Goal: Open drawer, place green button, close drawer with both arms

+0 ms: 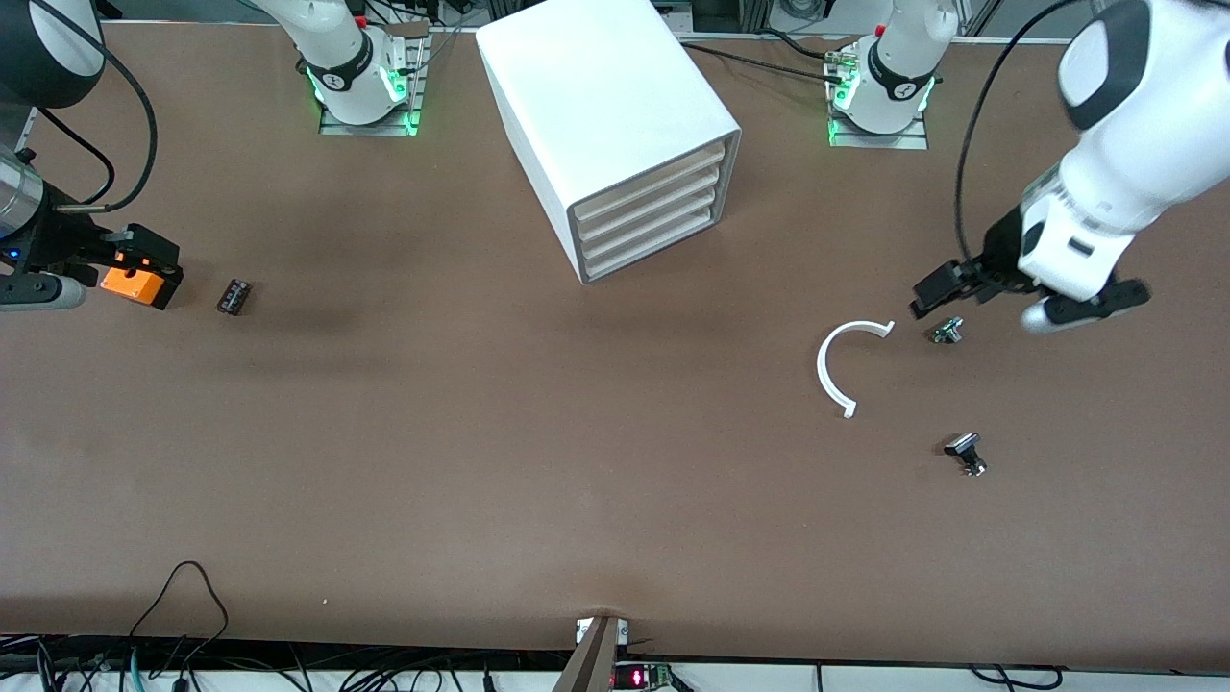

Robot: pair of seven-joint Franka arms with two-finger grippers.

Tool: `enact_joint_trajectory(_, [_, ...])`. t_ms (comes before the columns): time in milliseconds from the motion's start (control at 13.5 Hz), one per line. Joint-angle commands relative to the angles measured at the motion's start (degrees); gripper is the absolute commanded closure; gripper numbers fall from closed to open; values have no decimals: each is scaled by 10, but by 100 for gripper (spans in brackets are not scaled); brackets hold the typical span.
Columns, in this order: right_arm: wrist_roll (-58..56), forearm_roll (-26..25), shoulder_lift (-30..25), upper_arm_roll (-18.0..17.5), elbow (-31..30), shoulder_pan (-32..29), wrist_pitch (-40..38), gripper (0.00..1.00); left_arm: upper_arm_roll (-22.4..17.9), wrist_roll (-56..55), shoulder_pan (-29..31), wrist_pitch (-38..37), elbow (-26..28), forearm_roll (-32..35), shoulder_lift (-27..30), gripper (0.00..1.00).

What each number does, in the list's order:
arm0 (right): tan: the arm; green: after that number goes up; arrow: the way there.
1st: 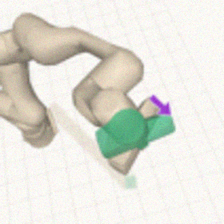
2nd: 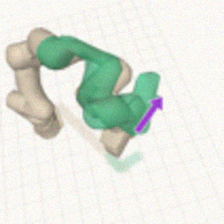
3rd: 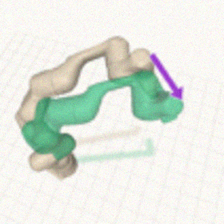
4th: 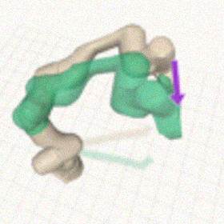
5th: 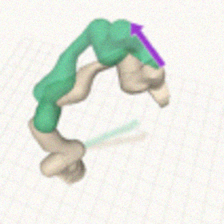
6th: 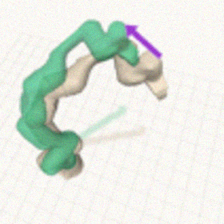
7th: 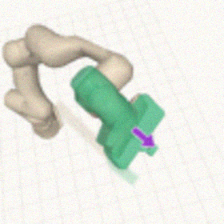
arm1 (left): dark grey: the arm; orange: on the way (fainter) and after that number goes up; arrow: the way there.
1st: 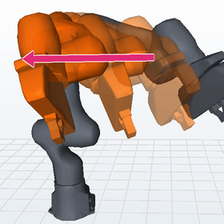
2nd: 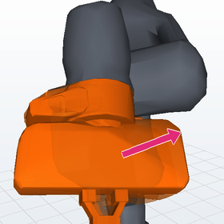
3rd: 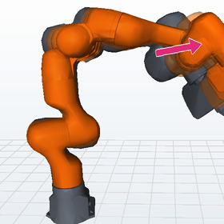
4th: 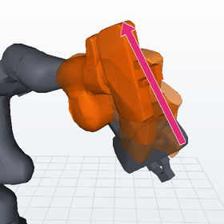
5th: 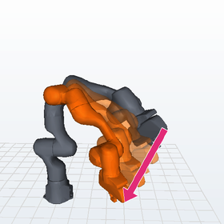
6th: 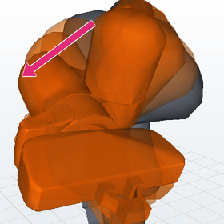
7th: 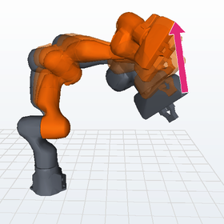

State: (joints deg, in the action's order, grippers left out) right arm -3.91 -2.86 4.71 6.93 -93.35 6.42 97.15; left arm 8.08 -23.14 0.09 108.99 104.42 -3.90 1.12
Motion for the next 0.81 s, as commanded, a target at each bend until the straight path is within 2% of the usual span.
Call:
enact_joint_trajectory(0, [-1, 9, -6, -1, -3, 2, -6, 0, 0, 12, -2, -32, -13, 69, 13, 0])
enact_joint_trajectory(370, [0, 19, -6, 0, -2, 2, -6, 0, 0, 41, 12, -44, -21, 72, 8, 0])
enact_joint_trajectory(593, [1, 21, -6, 0, -2, 1, -6, 0, 0, 155, 38, -53, -31, 70, 6, 0])
enact_joint_trajectory(741, [1, 21, -6, 0, -1, 2, -6, 0, 0, 165, 39, -62, -35, 70, 6, 0])
